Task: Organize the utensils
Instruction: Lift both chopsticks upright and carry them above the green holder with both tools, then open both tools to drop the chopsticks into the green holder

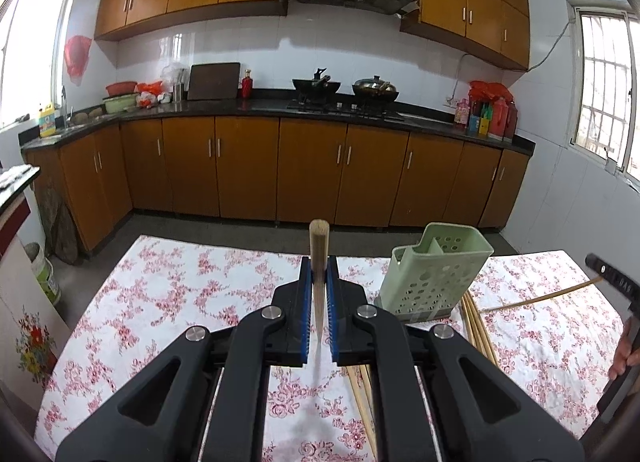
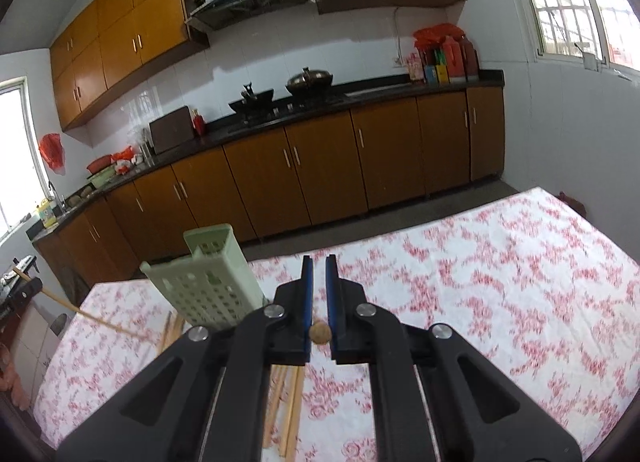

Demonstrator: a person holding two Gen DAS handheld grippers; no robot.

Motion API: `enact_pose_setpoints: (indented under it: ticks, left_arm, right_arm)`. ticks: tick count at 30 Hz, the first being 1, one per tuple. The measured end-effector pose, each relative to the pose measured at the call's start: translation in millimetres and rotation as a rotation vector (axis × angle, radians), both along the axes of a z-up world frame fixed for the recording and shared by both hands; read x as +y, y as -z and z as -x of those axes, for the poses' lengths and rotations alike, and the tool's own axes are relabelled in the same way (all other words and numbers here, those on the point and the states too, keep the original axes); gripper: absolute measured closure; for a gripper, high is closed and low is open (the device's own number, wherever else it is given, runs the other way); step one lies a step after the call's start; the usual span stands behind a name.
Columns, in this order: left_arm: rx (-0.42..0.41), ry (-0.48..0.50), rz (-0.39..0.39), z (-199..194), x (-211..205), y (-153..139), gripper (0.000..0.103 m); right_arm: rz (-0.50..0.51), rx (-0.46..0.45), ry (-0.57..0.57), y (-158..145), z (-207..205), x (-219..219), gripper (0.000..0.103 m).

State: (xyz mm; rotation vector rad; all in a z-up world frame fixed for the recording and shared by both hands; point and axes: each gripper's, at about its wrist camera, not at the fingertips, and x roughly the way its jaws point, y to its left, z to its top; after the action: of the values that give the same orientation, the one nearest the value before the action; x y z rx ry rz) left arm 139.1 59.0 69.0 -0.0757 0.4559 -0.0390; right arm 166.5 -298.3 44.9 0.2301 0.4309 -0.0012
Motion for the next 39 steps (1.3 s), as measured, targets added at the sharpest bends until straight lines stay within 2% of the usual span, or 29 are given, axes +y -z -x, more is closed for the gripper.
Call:
enact_pose_setpoints:
  ticks: [7, 13, 18, 22, 26, 32, 39]
  left_arm:
    - [-0.035, 0.021, -0.008, -6, -6, -25, 0.096]
    - [-0.119, 0.06, -0.007, -14, -20, -74, 0.096]
    - [-0.206, 0.071, 0.022, -24, -35, -114, 0.096]
    - [-0.241, 0.075, 0.056, -34, -47, -124, 0.096]
    - [-0.238, 0.078, 0.084, -49, -60, -112, 0.096]
    - [-0.155, 0.106, 0.076, -68, -79, -79, 0.096]
    - [-0.096, 0.12, 0.057, -72, -82, -58, 0.095]
  right_arm:
    - [0.027, -0.067, -0.041, -56, -14, 6, 0.096]
    - [0.022, -0.202, -0.091, -132, -27, 21, 0.096]
    - [0.014, -0.266, -0.13, -166, -33, 35, 0.096]
    - [0.009, -0.246, -0.17, -162, -44, 47, 0.096]
    - [0.017, -0.191, -0.188, -143, -60, 57, 0.096]
    - [0.032, -0.108, -0.193, -106, -83, 69, 0.096]
    - [0.026, -0.063, -0.191, -85, -95, 73, 0.095]
